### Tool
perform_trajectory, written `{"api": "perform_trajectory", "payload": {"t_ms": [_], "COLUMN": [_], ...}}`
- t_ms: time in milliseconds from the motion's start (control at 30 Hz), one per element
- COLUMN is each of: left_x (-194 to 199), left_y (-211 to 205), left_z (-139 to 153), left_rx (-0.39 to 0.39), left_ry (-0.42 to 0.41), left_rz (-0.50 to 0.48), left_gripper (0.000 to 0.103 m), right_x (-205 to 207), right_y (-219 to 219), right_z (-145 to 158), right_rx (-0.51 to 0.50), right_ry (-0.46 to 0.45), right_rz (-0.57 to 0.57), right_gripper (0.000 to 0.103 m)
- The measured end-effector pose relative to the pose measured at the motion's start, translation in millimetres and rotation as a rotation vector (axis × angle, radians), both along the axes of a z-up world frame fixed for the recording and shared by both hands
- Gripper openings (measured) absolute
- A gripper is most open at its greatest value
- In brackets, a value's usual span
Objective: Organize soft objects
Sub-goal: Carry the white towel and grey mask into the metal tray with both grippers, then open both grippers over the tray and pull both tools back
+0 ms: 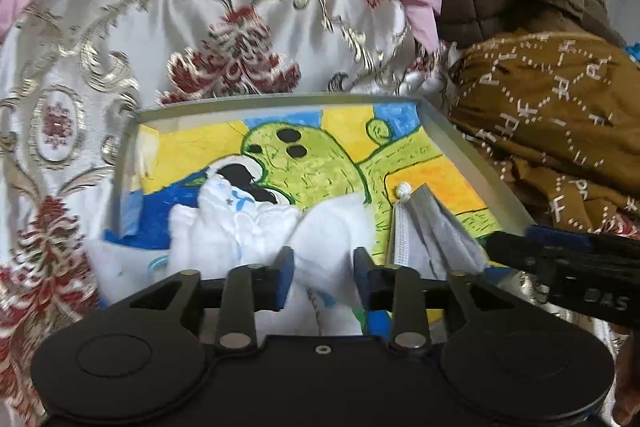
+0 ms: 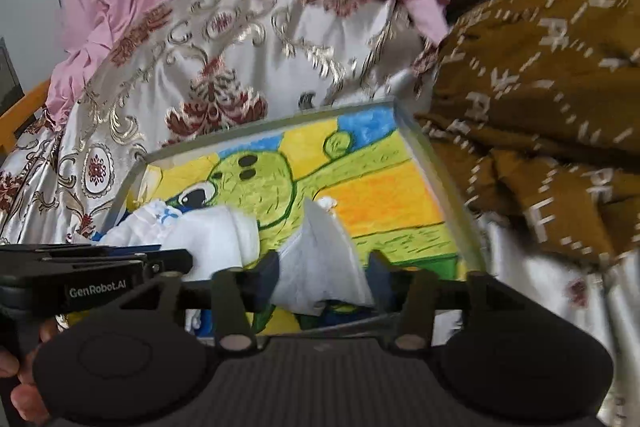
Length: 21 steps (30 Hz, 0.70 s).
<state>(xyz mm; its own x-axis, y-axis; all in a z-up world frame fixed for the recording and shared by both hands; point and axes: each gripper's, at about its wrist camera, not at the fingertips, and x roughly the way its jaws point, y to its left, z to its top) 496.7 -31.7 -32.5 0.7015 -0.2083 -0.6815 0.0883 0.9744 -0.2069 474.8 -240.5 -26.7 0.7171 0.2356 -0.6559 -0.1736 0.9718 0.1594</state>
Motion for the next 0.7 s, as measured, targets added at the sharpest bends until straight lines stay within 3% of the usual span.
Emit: {"api": "perform_trajectory", "payload": {"t_ms": [100,167,233,533,700], "left_x": [-26,-47,-71,-189,-252], "left_y": [-1,-1,-2,2,7], "left_z": [19,34,50,126,150], "left_rx": [0.028,0.053,0.075,0.111,0.118], "left_ry": [-0.069,-0.135,-0.194,-0.391,-0.453], "left_rz": [0.012,0.011,0.006,0.011,0.016], "left_gripper": [0.061,0.068,0.076,0.098,0.101], "right_x": [-26,-49,-73,-187,-247], "right_y": [-10,-18,-26,-37,-28], "right_z": [18,33,49,119,138], "right_rx": [0.006,0.020,0.048,0.099,0.087], "right_ry": [-0.067,-0.119,-0.167,-0.335,-0.382], "right_rz": [-0.007,-0.007,-0.003,-0.013,0.008], "right_gripper": [0.071,0.084,0.088,0.103,0.103]}}
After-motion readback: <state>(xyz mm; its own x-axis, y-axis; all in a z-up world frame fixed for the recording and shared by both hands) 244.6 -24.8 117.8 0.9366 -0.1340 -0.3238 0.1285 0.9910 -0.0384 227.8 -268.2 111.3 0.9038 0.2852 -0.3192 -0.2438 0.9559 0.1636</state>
